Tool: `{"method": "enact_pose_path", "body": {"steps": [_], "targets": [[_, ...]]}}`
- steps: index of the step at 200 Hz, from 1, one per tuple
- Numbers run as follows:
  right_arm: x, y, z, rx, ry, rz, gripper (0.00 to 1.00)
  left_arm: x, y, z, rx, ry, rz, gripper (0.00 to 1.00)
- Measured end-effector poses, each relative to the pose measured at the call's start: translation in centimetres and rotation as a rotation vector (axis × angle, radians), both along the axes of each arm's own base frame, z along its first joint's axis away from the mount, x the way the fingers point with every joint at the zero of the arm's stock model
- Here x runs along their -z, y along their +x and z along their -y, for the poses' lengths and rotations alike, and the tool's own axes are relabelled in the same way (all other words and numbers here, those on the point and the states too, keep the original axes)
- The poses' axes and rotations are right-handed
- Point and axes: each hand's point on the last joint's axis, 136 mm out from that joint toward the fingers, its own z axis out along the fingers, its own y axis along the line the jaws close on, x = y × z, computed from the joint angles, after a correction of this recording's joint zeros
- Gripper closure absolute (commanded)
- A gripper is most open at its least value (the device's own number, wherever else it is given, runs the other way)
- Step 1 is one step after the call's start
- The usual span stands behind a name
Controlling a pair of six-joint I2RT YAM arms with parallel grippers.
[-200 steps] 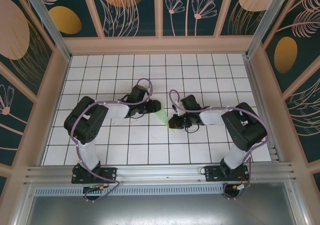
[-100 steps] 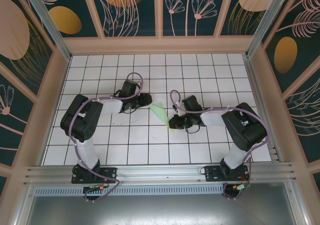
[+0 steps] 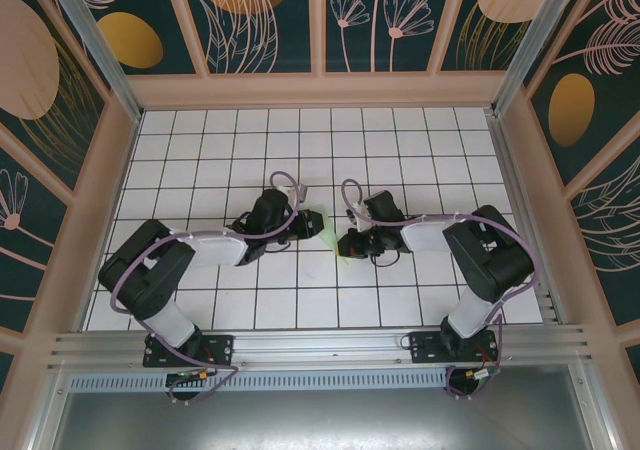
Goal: Fold a paper plane with a square sheet of paper (pick it up from the middle)
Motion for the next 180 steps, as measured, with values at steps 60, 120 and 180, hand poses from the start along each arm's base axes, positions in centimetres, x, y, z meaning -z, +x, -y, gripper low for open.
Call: {"method": "enact_pose_path", "body": {"steps": [60, 120, 180], "targets": [[0.0, 0.0, 0.0, 0.006, 0.0, -0.005, 1.0, 4.4, -1.0, 1.3, 0.04, 0.036, -0.093, 0.96], [0.1, 0.0, 0.0, 0.005, -0.001, -0.009, 1.0, 5.8, -0.4, 1.5, 0.03, 0.073, -0.12, 0.94], [0.2, -0.1, 0.1, 0.006, 0.001, -0.017, 1.0, 6.3, 0.2, 1.6, 0.049, 0.126, -0.114, 0.92]]}}
